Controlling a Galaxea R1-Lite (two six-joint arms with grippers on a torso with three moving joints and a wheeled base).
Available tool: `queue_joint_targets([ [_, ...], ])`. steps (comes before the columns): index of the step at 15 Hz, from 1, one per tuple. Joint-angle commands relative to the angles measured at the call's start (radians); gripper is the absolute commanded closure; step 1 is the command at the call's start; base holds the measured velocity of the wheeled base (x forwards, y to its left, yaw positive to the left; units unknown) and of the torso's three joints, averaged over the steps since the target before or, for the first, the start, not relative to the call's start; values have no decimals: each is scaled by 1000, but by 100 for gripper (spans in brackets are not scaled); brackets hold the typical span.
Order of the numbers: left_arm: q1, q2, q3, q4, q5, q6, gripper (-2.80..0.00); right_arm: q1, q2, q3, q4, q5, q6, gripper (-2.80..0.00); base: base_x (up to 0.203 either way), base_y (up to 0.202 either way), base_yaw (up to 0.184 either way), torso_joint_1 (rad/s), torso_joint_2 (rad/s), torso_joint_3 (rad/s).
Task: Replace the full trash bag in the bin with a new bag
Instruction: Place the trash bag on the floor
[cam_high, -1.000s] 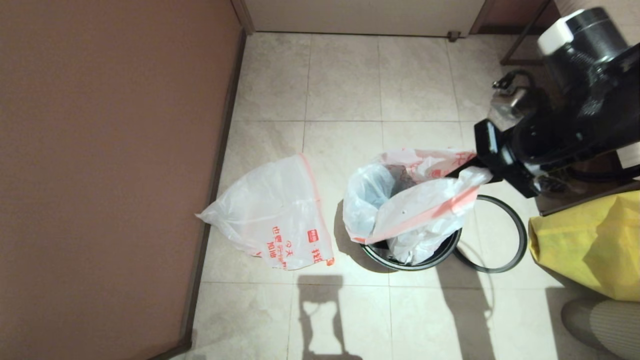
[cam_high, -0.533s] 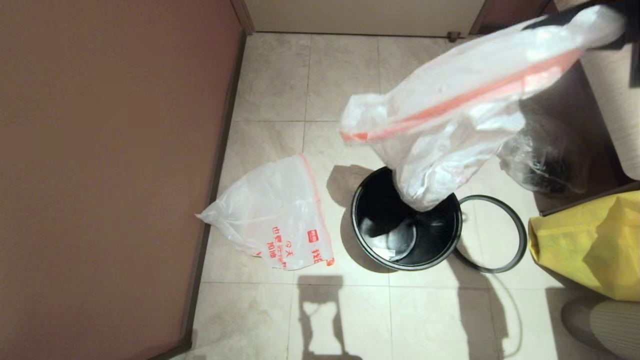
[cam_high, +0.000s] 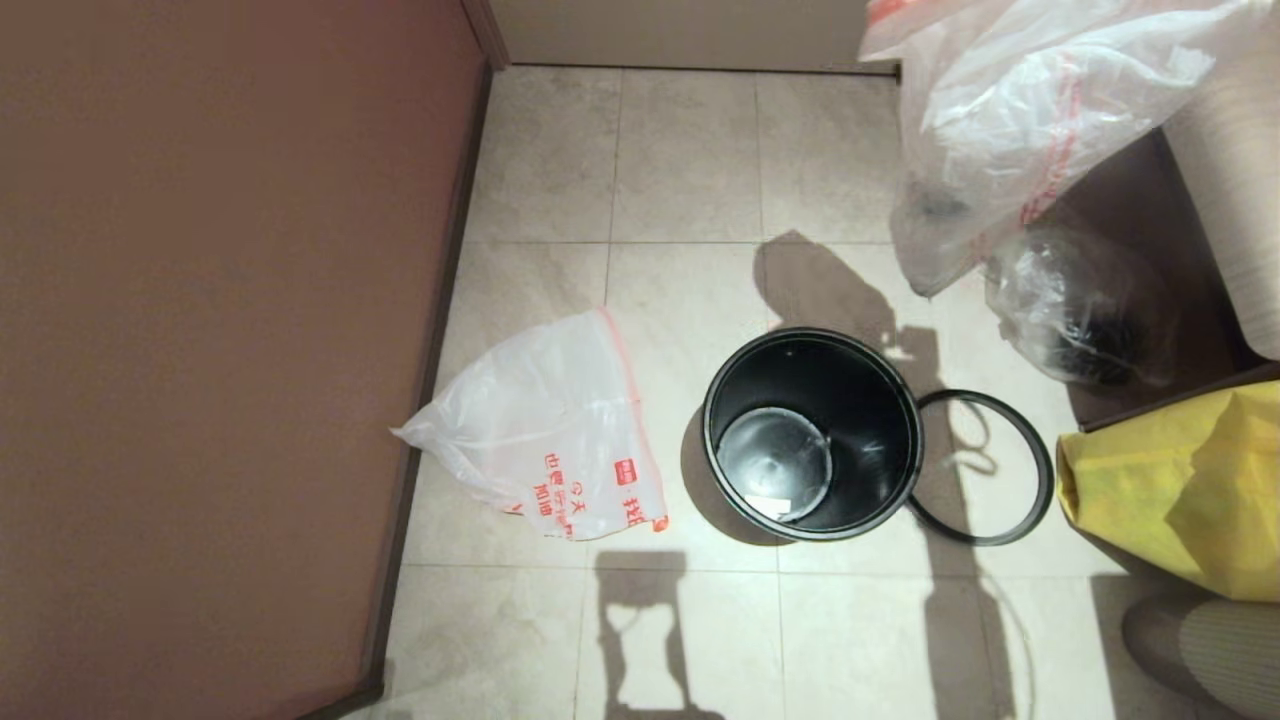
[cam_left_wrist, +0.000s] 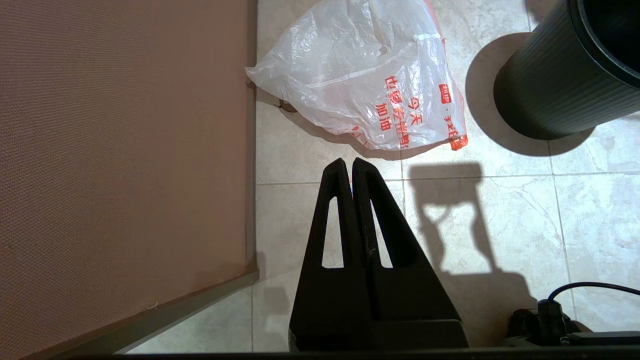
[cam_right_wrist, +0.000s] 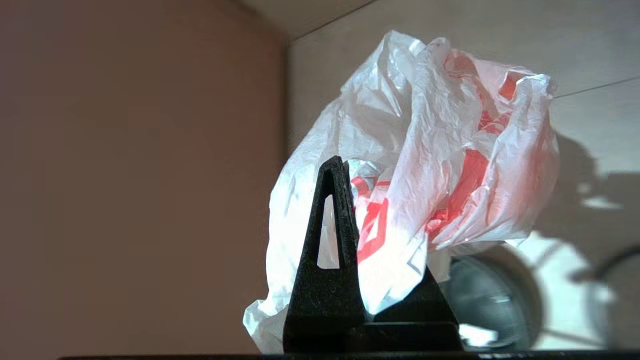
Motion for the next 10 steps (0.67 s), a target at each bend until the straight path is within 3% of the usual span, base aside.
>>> queue_joint_targets([
  [1, 0, 1, 0, -1, 0, 0, 0, -111, 92, 0, -5, 3, -24, 0, 0, 0, 0, 0, 0, 0],
  [5, 0, 1, 0, 0, 0, 0, 0, -186, 343, -2, -74, 1, -145, 0, 0, 0, 0, 0, 0, 0],
  [10, 0, 1, 0, -1, 0, 0, 0, -193, 658, -10, -129, -50, -387, 0, 0, 0, 0, 0, 0, 0],
])
